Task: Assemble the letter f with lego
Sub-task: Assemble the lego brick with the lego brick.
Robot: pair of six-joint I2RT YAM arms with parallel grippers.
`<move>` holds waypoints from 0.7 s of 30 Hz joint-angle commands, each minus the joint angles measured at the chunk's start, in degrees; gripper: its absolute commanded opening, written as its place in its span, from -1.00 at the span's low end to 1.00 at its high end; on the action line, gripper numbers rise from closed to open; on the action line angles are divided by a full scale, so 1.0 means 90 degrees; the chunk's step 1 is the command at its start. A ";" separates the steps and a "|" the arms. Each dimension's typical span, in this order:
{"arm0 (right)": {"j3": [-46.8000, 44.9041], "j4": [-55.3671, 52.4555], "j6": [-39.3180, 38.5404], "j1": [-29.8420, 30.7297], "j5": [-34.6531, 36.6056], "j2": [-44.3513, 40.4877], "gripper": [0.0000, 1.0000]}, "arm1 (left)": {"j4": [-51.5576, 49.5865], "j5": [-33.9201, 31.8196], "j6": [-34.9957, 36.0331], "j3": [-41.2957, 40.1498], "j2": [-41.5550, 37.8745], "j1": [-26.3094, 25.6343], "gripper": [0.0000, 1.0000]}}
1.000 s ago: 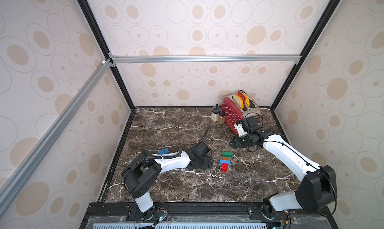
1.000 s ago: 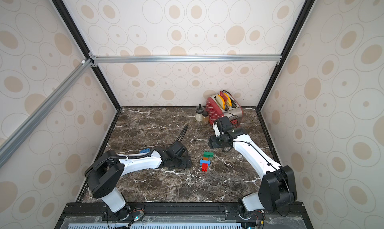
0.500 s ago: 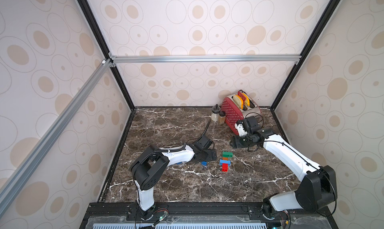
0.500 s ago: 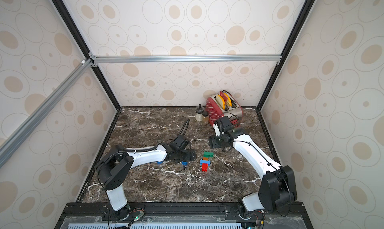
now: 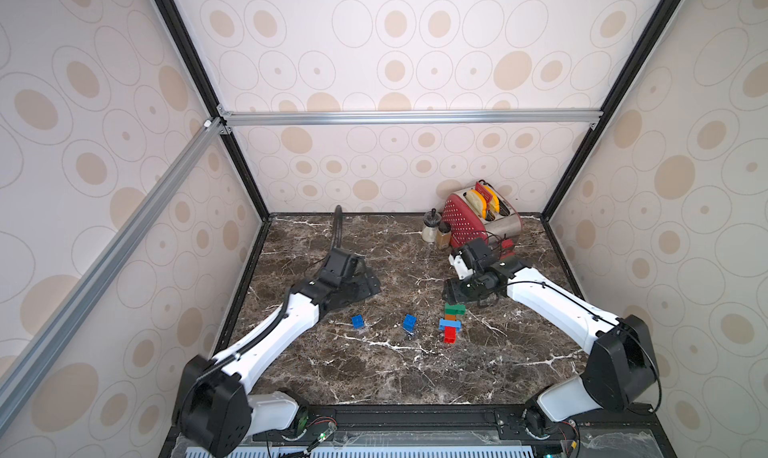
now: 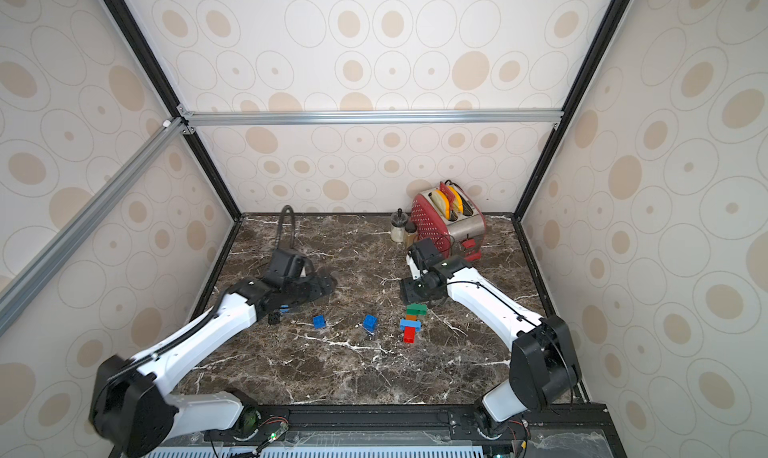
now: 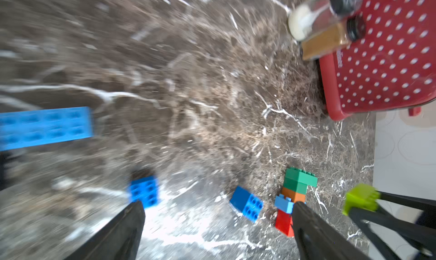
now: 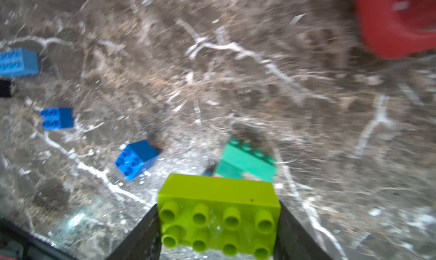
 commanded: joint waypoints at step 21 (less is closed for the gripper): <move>0.1527 -0.0317 0.4223 0.2122 0.1493 0.2060 0.34 | -0.2108 -0.1313 0.1216 -0.0480 -0.2123 0.2549 0.98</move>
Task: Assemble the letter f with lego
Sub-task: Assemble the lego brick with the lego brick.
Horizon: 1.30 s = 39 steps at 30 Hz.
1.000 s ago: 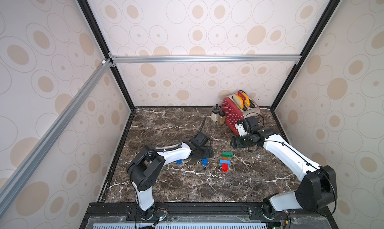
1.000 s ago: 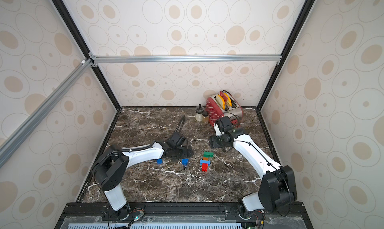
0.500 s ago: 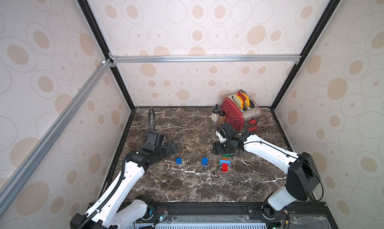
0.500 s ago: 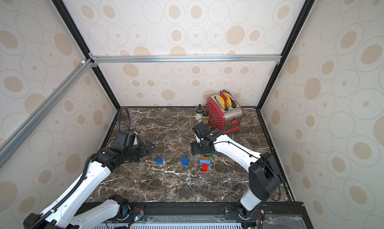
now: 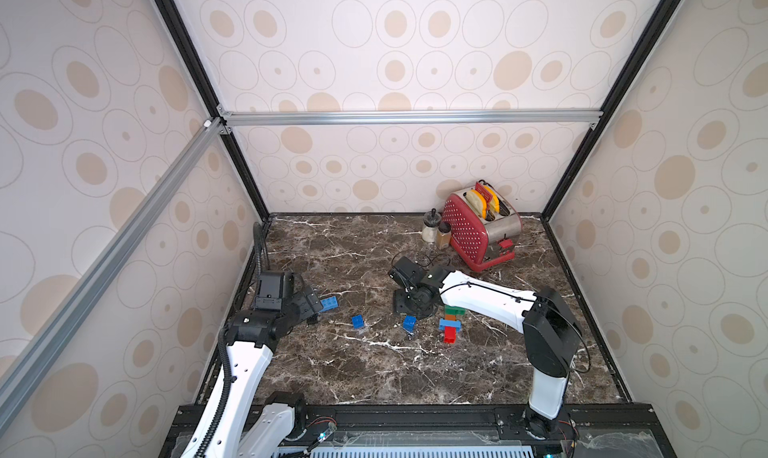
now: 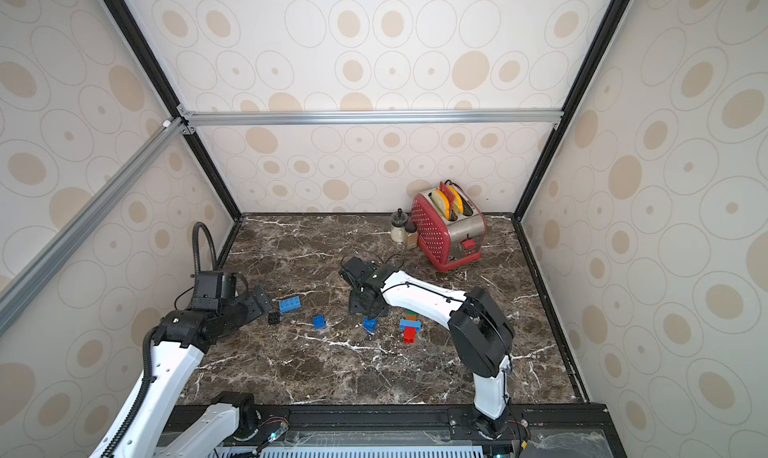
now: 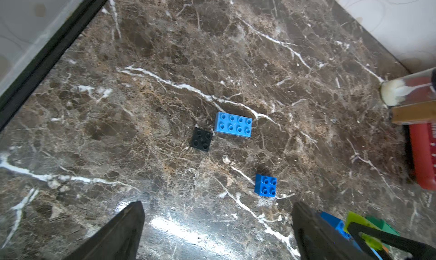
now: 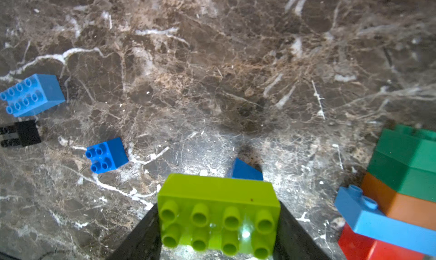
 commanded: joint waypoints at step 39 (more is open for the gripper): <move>-0.0514 -0.0001 0.1551 0.0400 0.0715 0.0002 0.36 | 0.0266 0.4519 -0.0183 -0.0817 -0.0137 0.1627 0.98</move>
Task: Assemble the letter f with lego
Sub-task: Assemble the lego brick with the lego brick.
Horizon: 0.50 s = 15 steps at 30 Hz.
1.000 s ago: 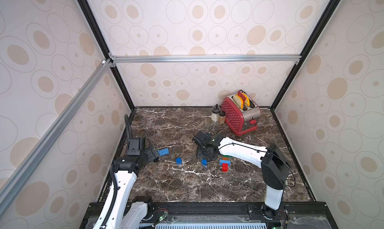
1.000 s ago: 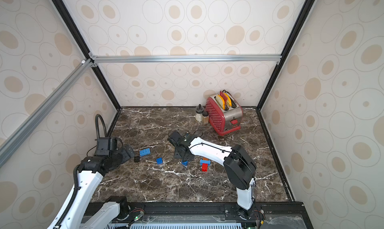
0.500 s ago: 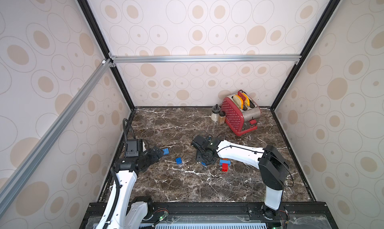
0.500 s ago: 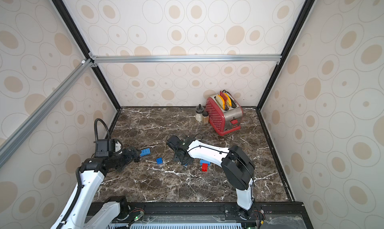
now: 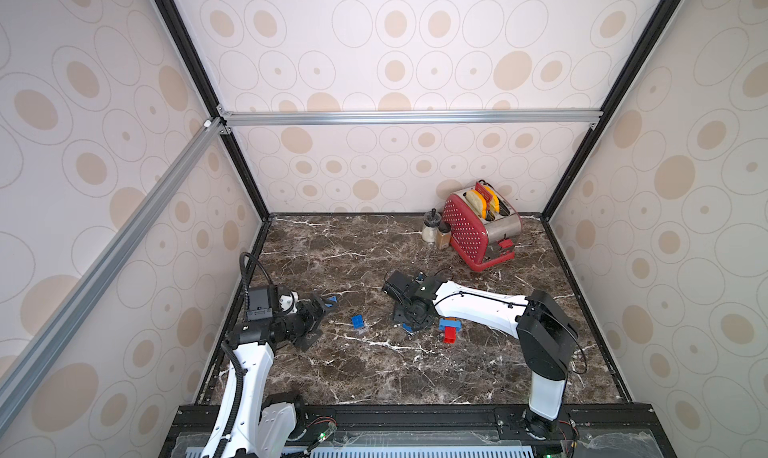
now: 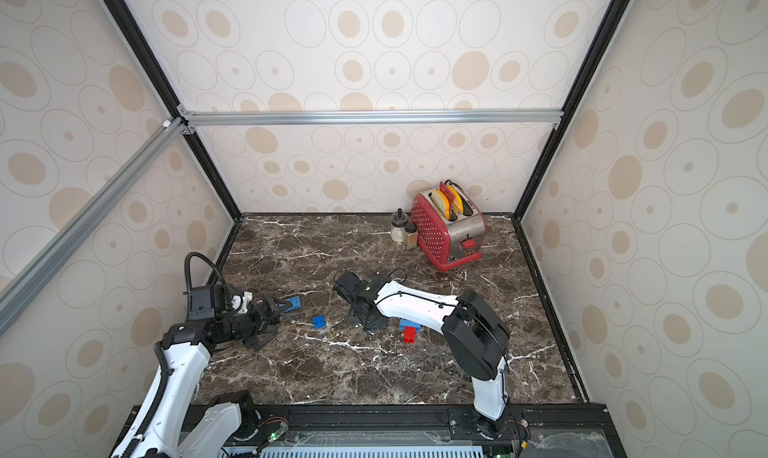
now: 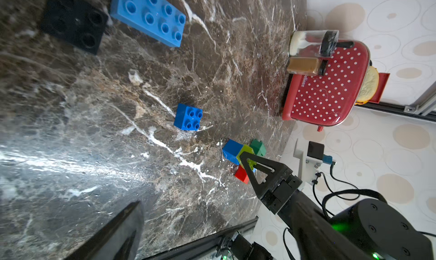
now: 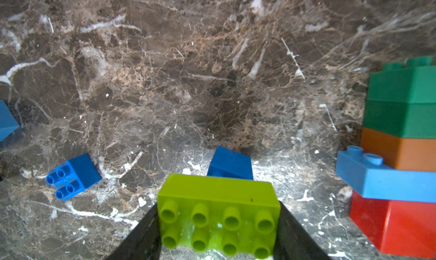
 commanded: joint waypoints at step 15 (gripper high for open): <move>-0.0191 -0.0397 0.0916 0.0003 0.0186 -0.0092 0.33 | -0.0363 -0.1251 0.0786 0.0197 -0.0257 0.0056 0.98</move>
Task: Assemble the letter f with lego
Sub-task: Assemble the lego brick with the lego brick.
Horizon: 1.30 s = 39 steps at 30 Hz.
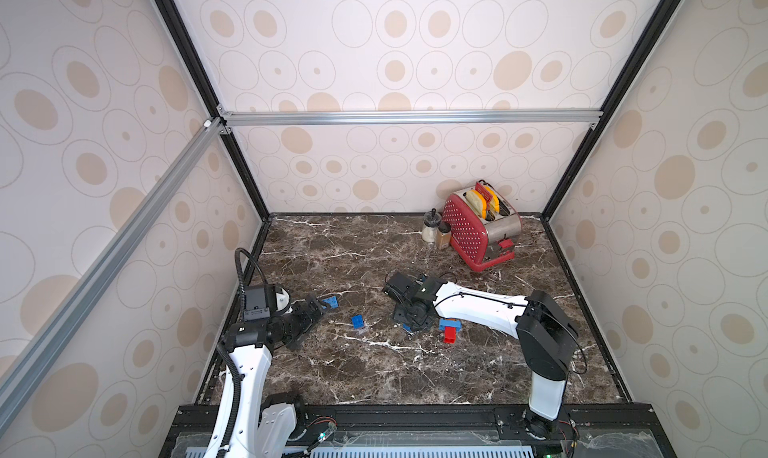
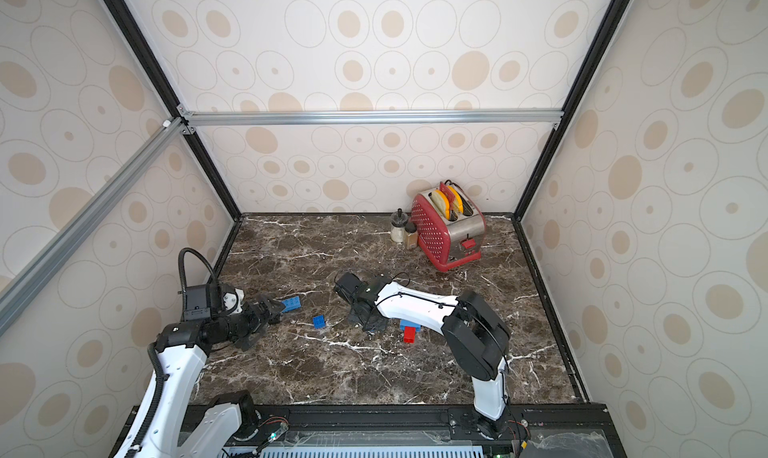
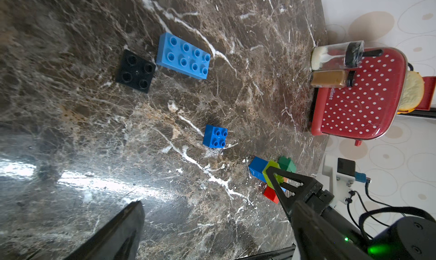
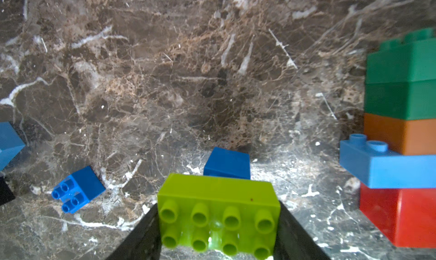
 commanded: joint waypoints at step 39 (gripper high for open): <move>0.0487 -0.0991 -0.0446 -0.0182 -0.0719 0.1196 0.26 | 0.0255 0.0046 0.0127 -0.0221 -0.0109 0.0153 0.98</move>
